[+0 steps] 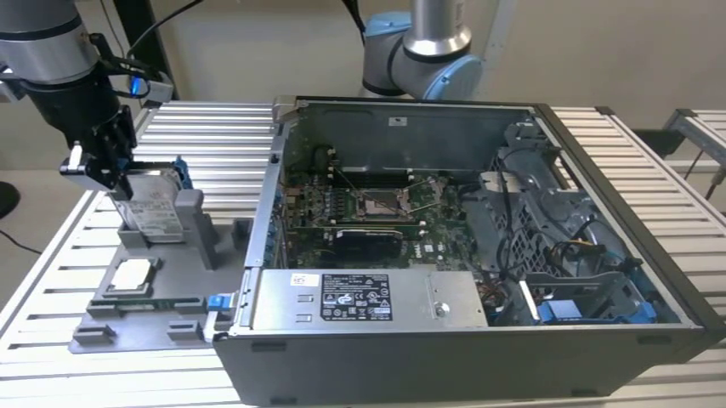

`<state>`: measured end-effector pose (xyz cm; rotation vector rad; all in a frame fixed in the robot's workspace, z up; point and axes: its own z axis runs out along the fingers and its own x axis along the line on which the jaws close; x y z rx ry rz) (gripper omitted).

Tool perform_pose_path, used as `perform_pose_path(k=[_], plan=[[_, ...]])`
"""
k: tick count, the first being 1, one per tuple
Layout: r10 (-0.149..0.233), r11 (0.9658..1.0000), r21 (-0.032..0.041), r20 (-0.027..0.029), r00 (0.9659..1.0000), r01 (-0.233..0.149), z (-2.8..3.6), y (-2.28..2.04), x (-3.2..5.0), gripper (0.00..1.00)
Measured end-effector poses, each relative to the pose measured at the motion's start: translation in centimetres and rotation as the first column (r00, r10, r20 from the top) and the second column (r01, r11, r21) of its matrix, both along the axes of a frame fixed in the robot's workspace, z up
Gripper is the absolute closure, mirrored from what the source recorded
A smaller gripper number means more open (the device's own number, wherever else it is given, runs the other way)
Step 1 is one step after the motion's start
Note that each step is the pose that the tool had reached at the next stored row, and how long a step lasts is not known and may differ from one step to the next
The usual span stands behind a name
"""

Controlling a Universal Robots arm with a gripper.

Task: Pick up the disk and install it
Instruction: 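Pick up the disk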

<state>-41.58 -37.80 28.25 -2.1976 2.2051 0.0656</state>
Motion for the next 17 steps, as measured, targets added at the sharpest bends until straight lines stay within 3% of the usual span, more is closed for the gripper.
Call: perform_pose_path(k=[9, 12, 17], plan=[[0.000, 1.0000, 0.0028, 0.0000, 1.0000, 0.000, 0.00, -0.53, 0.00, 1.00], [0.000, 0.9999, 0.0163, 0.0001, 1.0000, 0.000, 0.00, -0.67, -0.04, 1.00], [0.000, 0.9999, 0.0167, 0.0000, 1.0000, 0.000, 0.00, -0.68, -0.07, 1.00]])
